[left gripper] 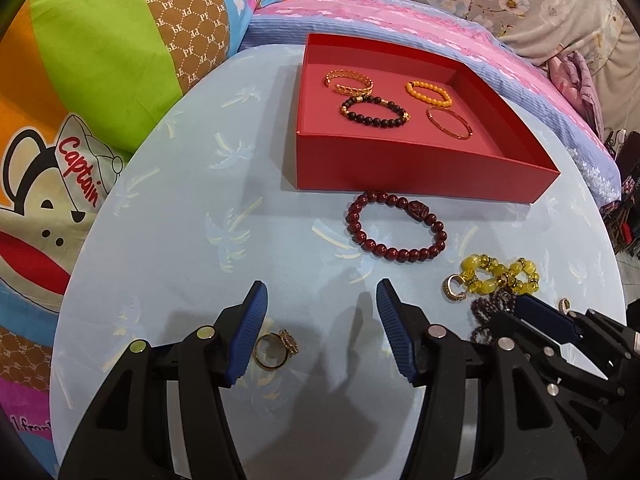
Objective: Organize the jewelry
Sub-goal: 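Grasp the dark purple beaded strand with the right gripper, then grasp the dark red bead bracelet with the left gripper while the right lifts the purple strand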
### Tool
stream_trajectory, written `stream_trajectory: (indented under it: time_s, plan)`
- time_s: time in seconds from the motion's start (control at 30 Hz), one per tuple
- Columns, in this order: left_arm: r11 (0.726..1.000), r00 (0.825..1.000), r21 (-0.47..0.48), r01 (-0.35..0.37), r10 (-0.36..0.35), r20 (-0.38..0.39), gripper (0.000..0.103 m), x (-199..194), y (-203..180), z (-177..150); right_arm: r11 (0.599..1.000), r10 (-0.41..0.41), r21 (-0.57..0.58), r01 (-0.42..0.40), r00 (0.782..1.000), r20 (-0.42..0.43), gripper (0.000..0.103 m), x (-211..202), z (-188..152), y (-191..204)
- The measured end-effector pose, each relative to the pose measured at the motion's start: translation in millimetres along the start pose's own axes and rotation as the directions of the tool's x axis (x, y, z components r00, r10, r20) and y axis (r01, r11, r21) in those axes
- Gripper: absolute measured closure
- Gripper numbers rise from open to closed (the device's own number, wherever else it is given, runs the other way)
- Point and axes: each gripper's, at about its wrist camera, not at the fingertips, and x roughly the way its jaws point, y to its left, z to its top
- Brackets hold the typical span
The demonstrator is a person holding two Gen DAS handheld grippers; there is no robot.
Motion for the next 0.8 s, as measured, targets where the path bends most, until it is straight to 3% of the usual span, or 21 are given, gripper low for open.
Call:
stream_trajectory:
  time_s: [0.17,0.53,0.57,0.63,0.73,0.77,0.8]
  plan:
    - [1.000,1.000,-0.003,0.007,-0.007,0.001,0.049,5,-2,6,0.999,0.003,0.034,-0.002,1.000,-0.019,0.082,-1,-8,-11]
    - [0.998,0.998,-0.023,0.061,-0.061,-0.004,0.051,31,-14,34,0.999,0.000,0.037,0.001,1.000,-0.017,0.085,-6,-9,-11]
    - [0.999,0.999,-0.014,0.052,-0.052,-0.002,0.054,33,-17,35,0.999,0.002,0.039,-0.001,1.000,-0.015,0.091,-6,-8,-11]
    - [0.999,0.999,0.006,0.037,-0.037,0.007,0.061,36,-20,37,0.999,0.004,0.044,-0.004,1.000,-0.014,0.091,-7,-8,-12]
    - [0.999,0.999,0.027,0.044,-0.045,0.010,0.083,36,-23,37,0.999,0.003,0.047,-0.002,1.000,-0.014,0.091,-6,-7,-12]
    - [0.998,0.999,0.030,0.047,-0.047,0.007,0.095,36,-23,37,0.999,0.003,0.048,-0.002,1.000,-0.014,0.091,-6,-8,-12]
    - [0.998,0.998,0.031,0.061,-0.061,0.003,0.095,35,-23,36,0.999,0.002,0.048,-0.002,1.000,-0.013,0.092,-7,-8,-12]
